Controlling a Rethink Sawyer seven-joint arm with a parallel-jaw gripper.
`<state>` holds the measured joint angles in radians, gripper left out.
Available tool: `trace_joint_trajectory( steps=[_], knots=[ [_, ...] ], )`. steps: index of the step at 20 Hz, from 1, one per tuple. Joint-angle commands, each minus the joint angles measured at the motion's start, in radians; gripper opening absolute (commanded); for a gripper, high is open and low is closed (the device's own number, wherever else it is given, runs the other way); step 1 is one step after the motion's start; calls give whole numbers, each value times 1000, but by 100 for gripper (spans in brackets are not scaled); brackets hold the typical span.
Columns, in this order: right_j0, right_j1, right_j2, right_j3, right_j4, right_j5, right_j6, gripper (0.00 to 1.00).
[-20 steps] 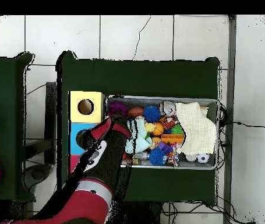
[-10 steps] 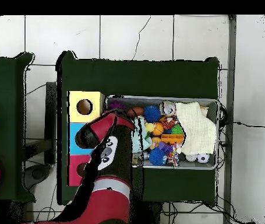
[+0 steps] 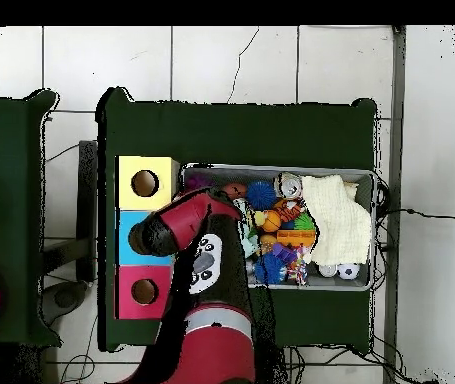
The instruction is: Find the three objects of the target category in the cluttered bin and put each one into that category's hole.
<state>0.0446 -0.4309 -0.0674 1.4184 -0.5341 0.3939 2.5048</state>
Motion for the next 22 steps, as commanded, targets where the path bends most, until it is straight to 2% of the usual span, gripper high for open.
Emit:
trace_joint_trajectory(
  steps=[1,7,11,14,18,22],
  knots=[
    [20,-25,229,114,-45,30,-220,100],
    [2,-63,242,150,-54,47,-212,100],
    [-54,-135,267,230,-48,64,-231,100],
    [-122,-224,302,294,-43,115,-307,100],
    [-175,-324,334,304,-39,204,-398,100],
    [-249,-322,413,282,-30,257,-447,100]
  ],
)
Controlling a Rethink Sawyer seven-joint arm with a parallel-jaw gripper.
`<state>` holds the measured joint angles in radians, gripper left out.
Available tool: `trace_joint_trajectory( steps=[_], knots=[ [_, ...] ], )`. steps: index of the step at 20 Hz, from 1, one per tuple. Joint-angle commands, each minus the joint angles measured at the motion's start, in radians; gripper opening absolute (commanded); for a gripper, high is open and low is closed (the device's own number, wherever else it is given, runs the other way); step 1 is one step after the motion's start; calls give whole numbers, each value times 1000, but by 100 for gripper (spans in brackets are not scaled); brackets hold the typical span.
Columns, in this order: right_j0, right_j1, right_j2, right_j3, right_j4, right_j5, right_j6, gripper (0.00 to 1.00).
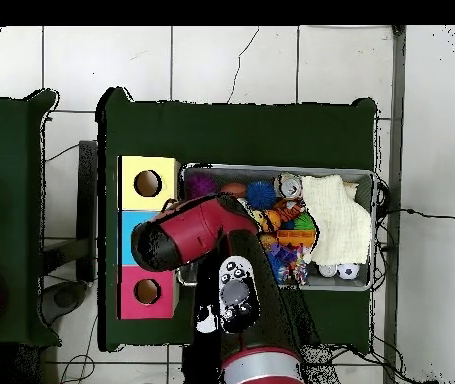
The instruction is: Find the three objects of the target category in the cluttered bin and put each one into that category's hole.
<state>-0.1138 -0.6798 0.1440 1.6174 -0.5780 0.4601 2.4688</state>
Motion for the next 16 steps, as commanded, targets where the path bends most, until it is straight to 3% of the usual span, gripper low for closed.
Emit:
trace_joint_trajectory(
  steps=[1,4,9,16],
  knots=[
    [-103,-69,215,78,12,198,-418,100],
    [-151,-76,258,68,18,239,-455,100],
    [-190,-86,252,49,-25,293,-495,100],
    [-259,-48,221,74,-121,165,-486,100]
  ],
)
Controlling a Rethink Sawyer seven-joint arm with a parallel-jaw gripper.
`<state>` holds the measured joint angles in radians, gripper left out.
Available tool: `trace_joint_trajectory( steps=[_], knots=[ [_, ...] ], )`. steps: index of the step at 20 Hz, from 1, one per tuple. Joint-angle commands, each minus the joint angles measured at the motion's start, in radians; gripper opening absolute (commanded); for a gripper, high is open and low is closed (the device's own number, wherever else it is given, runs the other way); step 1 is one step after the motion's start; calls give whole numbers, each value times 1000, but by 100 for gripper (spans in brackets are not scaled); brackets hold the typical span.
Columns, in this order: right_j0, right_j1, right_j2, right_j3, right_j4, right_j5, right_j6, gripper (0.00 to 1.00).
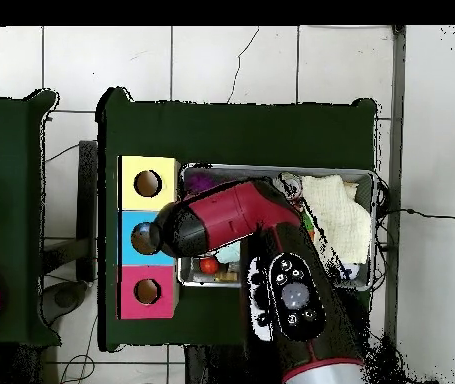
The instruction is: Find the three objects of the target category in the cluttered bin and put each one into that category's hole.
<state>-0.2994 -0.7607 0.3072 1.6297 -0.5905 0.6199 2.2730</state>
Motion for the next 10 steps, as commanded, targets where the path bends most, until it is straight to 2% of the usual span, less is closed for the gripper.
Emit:
trace_joint_trajectory(
  steps=[1,4,8,10],
  knots=[
    [-83,42,49,66,-126,-18,-280,100],
    [-127,83,28,74,-186,-101,-247,100],
    [-155,88,-2,78,-247,-151,-200,100],
    [-186,102,16,71,-273,-180,-213,100]
  ],
)
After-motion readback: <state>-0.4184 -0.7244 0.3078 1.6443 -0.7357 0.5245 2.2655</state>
